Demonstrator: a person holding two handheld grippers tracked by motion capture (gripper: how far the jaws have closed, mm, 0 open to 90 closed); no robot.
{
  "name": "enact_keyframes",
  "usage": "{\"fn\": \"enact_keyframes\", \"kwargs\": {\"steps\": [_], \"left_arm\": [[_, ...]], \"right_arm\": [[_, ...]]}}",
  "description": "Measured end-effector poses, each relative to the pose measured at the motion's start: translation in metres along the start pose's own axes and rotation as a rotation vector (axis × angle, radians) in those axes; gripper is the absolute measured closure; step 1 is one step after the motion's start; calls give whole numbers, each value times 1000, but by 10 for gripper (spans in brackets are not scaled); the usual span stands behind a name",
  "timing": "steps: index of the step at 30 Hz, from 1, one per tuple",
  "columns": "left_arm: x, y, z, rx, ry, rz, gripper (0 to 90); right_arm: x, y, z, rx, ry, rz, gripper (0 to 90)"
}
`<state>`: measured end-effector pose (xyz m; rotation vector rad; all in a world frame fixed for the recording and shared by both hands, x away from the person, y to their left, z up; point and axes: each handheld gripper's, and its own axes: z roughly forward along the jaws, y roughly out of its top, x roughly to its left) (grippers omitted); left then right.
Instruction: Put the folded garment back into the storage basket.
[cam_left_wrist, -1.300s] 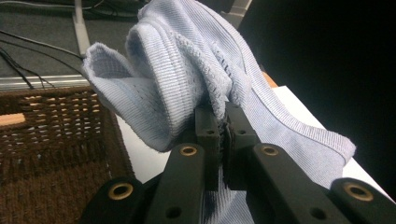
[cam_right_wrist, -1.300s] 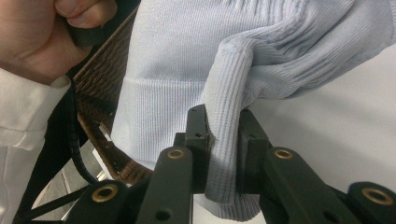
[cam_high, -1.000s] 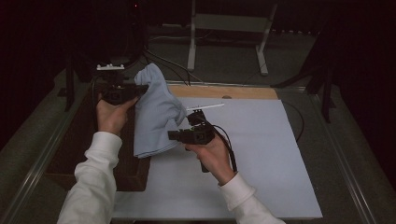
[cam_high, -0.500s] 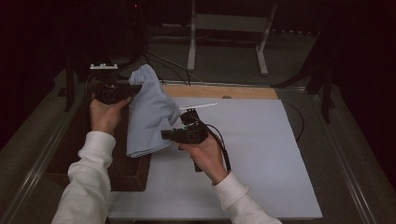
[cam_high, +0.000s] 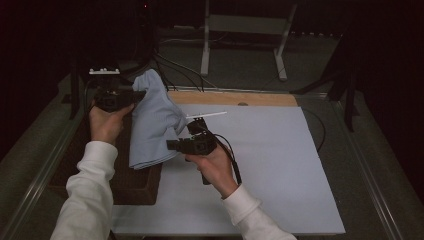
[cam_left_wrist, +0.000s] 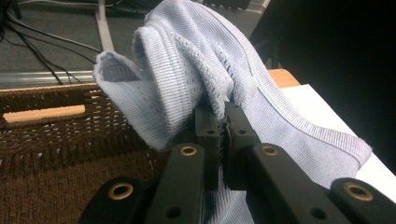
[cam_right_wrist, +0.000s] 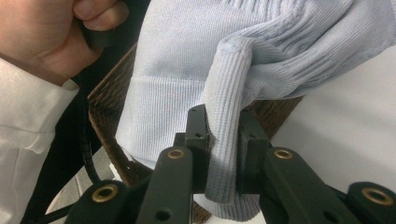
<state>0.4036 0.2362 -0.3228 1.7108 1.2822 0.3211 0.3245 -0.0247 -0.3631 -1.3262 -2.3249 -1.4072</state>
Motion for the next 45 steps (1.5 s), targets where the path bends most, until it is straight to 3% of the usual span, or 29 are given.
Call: {"fn": "enact_keyframes", "kwargs": {"steps": [20, 35, 45], "left_arm": [[19, -1, -13, -28, -8, -23, 875], [29, -3, -17, -18, 12, -18, 875], [36, -4, -20, -34, 16, -36, 875]], "right_arm": [[15, 4, 21, -13, 12, -15, 792], [18, 5, 35, -10, 25, -17, 793], [20, 7, 44, -5, 41, -31, 792]]}}
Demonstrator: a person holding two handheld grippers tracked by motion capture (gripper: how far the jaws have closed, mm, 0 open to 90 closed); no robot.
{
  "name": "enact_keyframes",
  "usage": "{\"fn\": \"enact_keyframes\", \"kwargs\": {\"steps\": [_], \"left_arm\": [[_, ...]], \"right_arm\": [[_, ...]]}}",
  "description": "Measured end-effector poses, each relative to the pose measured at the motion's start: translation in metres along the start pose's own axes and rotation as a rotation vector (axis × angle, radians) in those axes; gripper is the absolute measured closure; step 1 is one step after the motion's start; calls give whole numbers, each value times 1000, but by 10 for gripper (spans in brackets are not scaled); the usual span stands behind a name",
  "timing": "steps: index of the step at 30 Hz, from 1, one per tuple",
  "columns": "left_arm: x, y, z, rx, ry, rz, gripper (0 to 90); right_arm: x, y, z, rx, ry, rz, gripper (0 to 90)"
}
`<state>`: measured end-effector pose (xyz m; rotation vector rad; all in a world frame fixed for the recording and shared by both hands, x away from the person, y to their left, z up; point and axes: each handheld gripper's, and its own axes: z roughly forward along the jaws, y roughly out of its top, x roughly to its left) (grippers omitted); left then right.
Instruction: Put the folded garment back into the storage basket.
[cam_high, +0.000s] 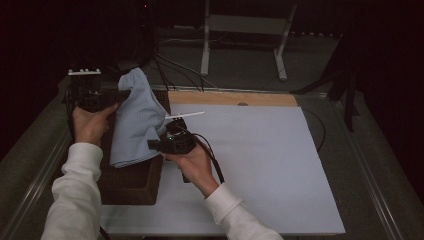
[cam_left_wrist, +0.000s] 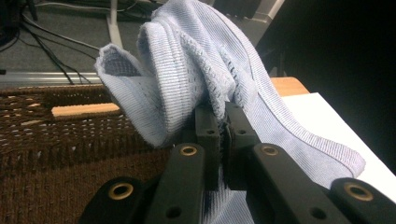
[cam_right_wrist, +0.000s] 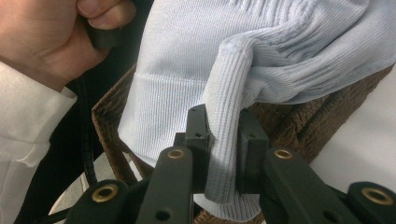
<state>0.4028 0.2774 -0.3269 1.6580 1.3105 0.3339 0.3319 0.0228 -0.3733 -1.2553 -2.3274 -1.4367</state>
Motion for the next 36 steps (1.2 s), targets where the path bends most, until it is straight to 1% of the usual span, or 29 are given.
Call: {"fn": "enact_keyframes", "kwargs": {"steps": [5, 10, 14, 19, 27, 36], "left_arm": [[2, -1, -2, 3, 4, 8, 875], [5, -1, -5, 2, 16, 6, 874], [6, -2, -6, 4, 22, 4, 874], [9, -3, -8, 15, 29, 17, 874], [13, -6, -9, 25, 45, 24, 874], [19, -8, -12, 31, 50, 22, 874]], "right_arm": [[3, 1, 6, 5, 0, -19, 792], [5, 1, 12, 3, 5, -9, 792], [8, 0, 16, 4, 6, -12, 792], [10, -1, 21, 6, 7, -14, 792], [13, -3, 26, 13, 8, -20, 792], [17, -6, 33, 22, 8, -24, 792]]}}
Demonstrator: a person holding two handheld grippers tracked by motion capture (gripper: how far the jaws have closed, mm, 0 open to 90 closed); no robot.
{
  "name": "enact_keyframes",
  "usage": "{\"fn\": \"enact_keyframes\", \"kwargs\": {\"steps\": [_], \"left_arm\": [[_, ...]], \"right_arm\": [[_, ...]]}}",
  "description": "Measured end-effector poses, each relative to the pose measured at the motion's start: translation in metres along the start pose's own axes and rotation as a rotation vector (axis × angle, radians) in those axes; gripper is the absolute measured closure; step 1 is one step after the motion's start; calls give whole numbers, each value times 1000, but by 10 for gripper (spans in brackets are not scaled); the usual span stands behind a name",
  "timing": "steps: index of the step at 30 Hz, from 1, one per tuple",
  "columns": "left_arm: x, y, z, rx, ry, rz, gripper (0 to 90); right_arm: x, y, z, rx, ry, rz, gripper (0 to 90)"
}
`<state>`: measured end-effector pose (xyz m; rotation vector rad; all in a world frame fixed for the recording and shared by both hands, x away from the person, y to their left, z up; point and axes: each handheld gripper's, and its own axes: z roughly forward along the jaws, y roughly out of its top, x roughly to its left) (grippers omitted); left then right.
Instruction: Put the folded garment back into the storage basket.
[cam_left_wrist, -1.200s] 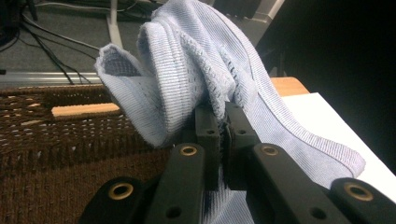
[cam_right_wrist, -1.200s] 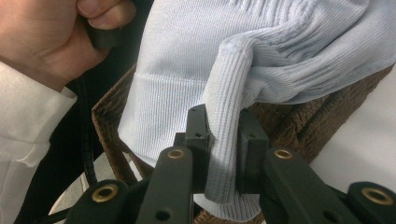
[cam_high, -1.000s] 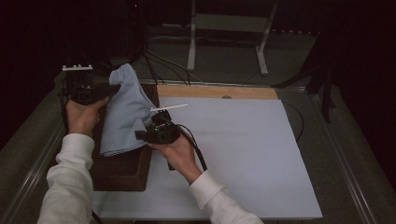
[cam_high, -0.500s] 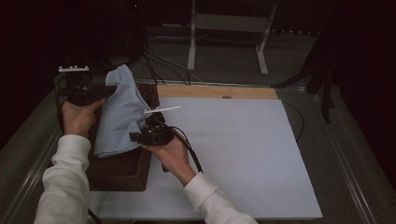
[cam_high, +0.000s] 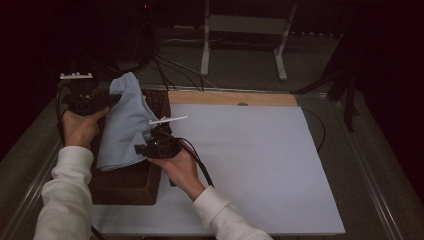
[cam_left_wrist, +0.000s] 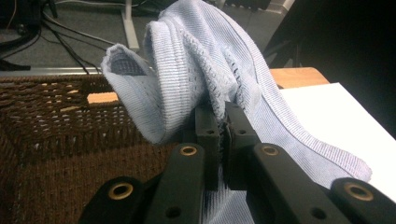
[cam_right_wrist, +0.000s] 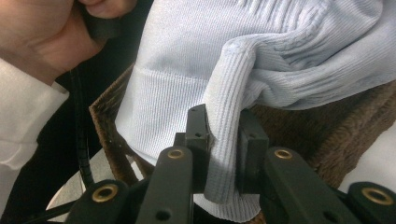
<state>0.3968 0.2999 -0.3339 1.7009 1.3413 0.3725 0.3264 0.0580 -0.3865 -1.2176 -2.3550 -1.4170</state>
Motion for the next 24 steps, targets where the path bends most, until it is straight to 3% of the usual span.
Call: {"fn": "enact_keyframes", "kwargs": {"steps": [24], "left_arm": [[18, -13, -10, 4, -1, 3, 874]], "right_arm": [[16, -7, 24, 28, -10, -37, 792]]}}
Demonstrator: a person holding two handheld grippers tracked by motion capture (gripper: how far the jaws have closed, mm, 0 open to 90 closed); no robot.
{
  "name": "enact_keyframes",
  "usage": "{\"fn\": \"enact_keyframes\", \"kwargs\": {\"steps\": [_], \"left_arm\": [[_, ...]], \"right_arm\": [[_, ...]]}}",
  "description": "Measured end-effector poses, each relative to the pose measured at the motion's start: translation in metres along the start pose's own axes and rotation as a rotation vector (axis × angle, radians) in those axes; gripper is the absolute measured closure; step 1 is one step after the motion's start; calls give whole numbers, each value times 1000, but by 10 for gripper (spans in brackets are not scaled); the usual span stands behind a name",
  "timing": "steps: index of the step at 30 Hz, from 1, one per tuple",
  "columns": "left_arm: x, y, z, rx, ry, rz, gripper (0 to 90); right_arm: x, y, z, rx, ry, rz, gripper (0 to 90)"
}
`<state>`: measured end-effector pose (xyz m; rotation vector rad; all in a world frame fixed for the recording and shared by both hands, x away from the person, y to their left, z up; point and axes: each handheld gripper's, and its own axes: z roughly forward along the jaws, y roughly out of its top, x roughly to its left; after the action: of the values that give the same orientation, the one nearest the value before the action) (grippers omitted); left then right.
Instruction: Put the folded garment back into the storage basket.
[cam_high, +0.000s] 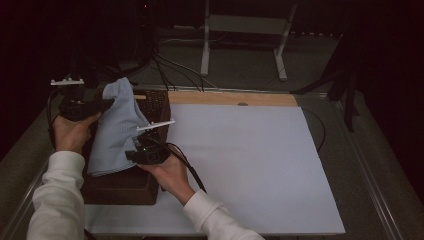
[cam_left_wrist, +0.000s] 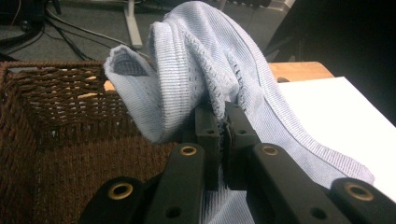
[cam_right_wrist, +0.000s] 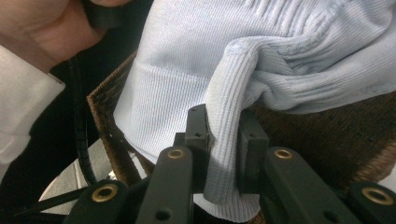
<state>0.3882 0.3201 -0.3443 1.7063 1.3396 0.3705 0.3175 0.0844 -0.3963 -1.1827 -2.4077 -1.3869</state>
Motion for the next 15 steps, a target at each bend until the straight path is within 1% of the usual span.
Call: {"fn": "enact_keyframes", "kwargs": {"steps": [3, 8, 13, 15], "left_arm": [[1, 0, -2, 1, 0, 3, 874], [3, -1, -3, 4, 3, 5, 874], [4, -3, -2, 3, 9, 6, 873], [4, -3, -2, 10, 13, 6, 872]], "right_arm": [[2, -1, 3, 2, -2, -1, 792], [4, -1, 5, 6, -14, -18, 791], [4, -1, 8, 9, -22, -20, 791], [4, -2, 10, 12, -24, -19, 791]]}}
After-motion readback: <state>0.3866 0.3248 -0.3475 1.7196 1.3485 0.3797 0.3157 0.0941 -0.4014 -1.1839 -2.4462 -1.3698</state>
